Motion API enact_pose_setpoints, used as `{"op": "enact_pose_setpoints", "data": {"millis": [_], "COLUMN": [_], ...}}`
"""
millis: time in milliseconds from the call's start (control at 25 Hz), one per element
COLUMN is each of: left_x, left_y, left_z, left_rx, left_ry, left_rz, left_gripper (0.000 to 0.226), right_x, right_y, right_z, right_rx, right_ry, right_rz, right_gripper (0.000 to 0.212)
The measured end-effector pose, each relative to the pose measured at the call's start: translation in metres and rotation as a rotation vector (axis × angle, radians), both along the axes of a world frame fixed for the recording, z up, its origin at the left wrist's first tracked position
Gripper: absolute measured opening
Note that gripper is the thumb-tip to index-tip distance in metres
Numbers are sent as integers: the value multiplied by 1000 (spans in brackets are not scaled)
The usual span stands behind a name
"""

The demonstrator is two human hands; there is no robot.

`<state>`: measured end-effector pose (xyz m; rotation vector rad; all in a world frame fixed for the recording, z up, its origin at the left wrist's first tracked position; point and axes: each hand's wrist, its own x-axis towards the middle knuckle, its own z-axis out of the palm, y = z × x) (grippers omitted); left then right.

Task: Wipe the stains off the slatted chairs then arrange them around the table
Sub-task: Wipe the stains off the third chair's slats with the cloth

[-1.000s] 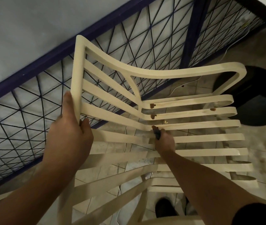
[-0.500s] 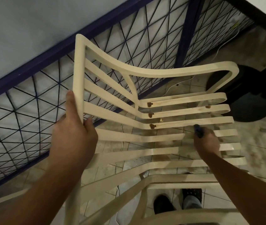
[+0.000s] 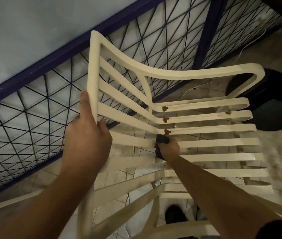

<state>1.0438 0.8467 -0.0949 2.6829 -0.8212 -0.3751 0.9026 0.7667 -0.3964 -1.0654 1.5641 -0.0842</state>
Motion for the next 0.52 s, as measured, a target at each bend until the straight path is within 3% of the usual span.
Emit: {"op": "enact_pose_setpoints", "data": {"millis": [160, 280, 400, 520], "left_x": [-1, -1, -2, -1], "left_y": [0, 0, 1, 0], "left_z": [0, 0, 0, -1], "left_rx": [-2, 7, 6, -4], "left_ry": [-9, -10, -4, -9], "left_rz": [-14, 1, -9, -19], "left_gripper": [73, 73, 74, 73], "right_x": [8, 15, 15, -8], "right_y": [3, 9, 7, -6], "right_z": [47, 61, 38, 1], "right_rx": [83, 9, -161, -231], "right_ry": [-316, -505, -313, -69], "right_rz": [-84, -5, 81, 352], "right_gripper": [22, 24, 20, 27]}}
